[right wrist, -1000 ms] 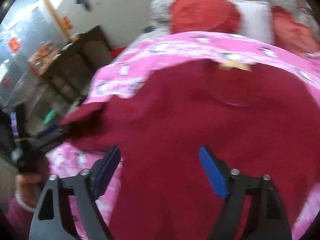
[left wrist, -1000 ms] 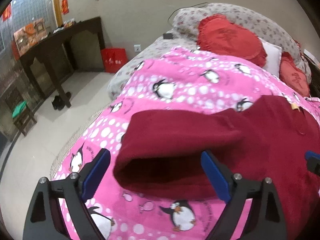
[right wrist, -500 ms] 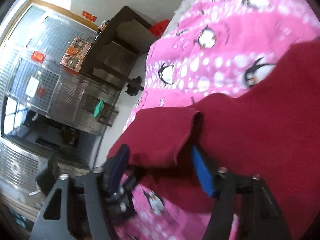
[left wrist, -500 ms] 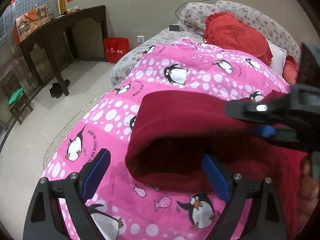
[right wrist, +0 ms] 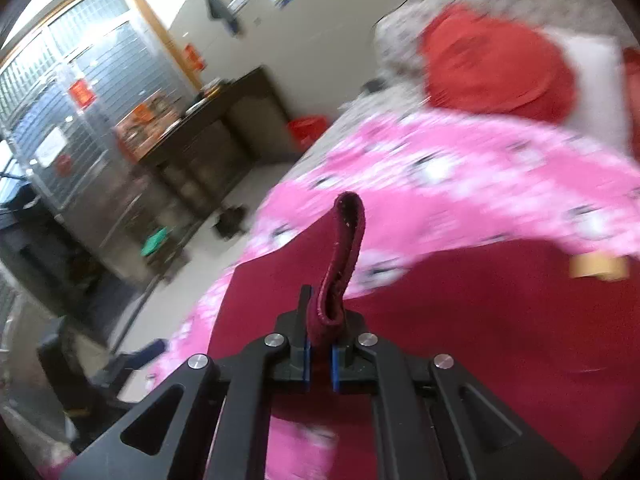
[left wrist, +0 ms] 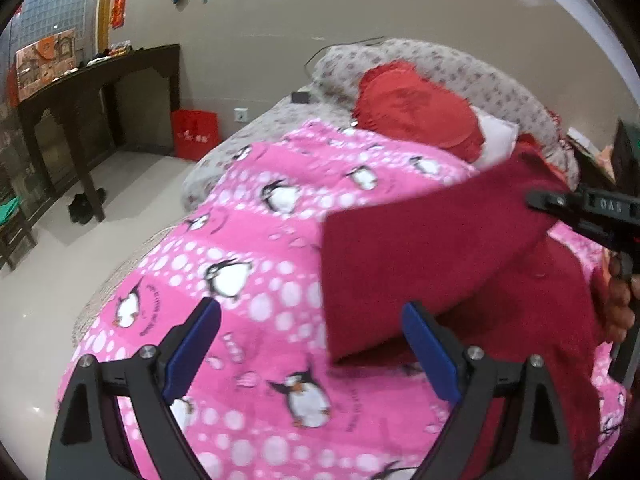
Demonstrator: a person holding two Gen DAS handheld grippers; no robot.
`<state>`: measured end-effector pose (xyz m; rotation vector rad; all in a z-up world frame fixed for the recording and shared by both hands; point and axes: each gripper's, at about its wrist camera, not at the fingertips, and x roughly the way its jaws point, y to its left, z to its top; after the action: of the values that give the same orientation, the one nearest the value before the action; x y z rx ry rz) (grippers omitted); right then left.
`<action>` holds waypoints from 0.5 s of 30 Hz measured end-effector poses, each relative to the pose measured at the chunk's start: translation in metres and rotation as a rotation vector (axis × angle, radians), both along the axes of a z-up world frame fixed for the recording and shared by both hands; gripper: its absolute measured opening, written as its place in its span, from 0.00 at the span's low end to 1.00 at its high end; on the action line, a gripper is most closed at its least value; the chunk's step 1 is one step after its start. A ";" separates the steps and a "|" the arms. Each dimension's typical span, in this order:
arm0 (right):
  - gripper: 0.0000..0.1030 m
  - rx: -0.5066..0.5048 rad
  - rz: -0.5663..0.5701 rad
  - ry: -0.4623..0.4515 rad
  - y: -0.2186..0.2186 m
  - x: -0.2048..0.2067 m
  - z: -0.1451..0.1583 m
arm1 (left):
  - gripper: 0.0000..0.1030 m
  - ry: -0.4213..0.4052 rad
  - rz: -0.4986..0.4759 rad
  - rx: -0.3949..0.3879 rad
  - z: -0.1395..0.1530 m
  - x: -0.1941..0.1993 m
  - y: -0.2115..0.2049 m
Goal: Fold small clothes
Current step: 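Grasp a sleeve with the right gripper and fold it across the shirt body, then open the right gripper to release the folded sleeve and withdraw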
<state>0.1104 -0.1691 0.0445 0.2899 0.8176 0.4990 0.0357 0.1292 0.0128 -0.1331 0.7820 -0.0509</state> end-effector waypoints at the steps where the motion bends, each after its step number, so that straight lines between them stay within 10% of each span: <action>1: 0.00 -0.019 -0.038 -0.007 -0.023 -0.004 0.004 | 0.92 0.000 -0.008 0.000 0.001 0.001 -0.006; 9: 0.00 -0.082 -0.332 0.043 -0.187 -0.050 -0.006 | 0.92 0.044 -0.103 0.047 -0.013 0.012 -0.073; 15: 0.00 -0.147 -0.366 0.200 -0.234 -0.063 -0.054 | 0.92 0.056 -0.129 0.046 -0.020 0.028 -0.112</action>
<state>0.0470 -0.4031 -0.0094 0.3486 0.9648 0.0663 0.0637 0.0175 -0.0067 -0.0404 0.8464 -0.1515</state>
